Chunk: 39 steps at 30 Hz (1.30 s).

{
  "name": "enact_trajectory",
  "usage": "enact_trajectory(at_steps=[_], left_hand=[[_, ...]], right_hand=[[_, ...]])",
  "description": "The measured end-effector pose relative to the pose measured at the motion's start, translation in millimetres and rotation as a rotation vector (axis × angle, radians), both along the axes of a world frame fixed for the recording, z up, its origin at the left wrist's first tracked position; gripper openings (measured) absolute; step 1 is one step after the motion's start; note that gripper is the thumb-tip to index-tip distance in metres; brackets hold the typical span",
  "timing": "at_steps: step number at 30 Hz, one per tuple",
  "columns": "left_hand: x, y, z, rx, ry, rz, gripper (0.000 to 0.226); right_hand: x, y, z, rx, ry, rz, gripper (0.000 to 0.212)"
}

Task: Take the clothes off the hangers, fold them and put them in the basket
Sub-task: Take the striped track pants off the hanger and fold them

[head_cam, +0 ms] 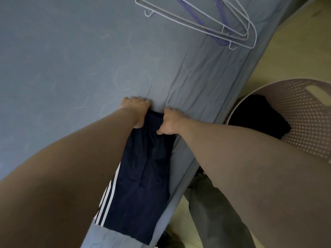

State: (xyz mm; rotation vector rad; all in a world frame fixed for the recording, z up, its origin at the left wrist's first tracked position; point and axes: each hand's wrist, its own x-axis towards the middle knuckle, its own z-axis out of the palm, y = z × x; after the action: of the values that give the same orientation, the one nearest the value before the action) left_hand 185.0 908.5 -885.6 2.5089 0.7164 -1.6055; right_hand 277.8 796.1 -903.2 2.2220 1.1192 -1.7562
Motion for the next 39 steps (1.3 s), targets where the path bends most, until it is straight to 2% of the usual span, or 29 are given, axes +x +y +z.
enact_trajectory(at_steps=[2,5,7,10,12,15,17,21,26,29,32,39], left_hand=[[9,5,1,-0.059,0.098,-0.019,0.069],[23,5,5,-0.100,0.172,0.040,0.060],[31,6,9,-0.106,0.177,0.046,0.054],[44,12,16,-0.095,0.155,-0.012,0.057],[56,21,25,-0.003,0.016,-0.089,0.054],[73,34,47,0.217,-0.298,-0.217,0.034],[75,40,61,0.314,-0.466,-0.295,0.029],[49,41,82,0.275,-0.653,-0.323,0.037],[-28,2,102,0.332,-0.880,-0.418,0.032],[-92,-39,98,0.325,-0.847,-0.388,0.039],[-148,-80,84,0.266,-0.743,-0.353,0.043],[-208,-127,42,0.215,-0.579,-0.290,0.038]], right_hand=[[1,3,1,-0.012,0.019,0.047,0.066],[6,4,5,-0.015,0.038,0.055,0.047],[14,5,11,-0.008,0.058,0.050,0.041],[31,13,25,0.048,0.013,0.091,0.044],[48,22,37,0.143,-0.104,0.107,0.041],[76,36,62,0.327,-0.281,0.028,0.038],[91,41,78,0.399,-0.356,0.001,0.036],[85,33,104,0.472,-0.466,0.104,0.040],[17,-13,123,0.609,-0.471,0.221,0.045],[-44,-50,118,0.649,-0.444,0.276,0.048],[-100,-85,100,0.592,-0.417,0.341,0.052],[-171,-123,52,0.531,-0.308,0.383,0.048]])
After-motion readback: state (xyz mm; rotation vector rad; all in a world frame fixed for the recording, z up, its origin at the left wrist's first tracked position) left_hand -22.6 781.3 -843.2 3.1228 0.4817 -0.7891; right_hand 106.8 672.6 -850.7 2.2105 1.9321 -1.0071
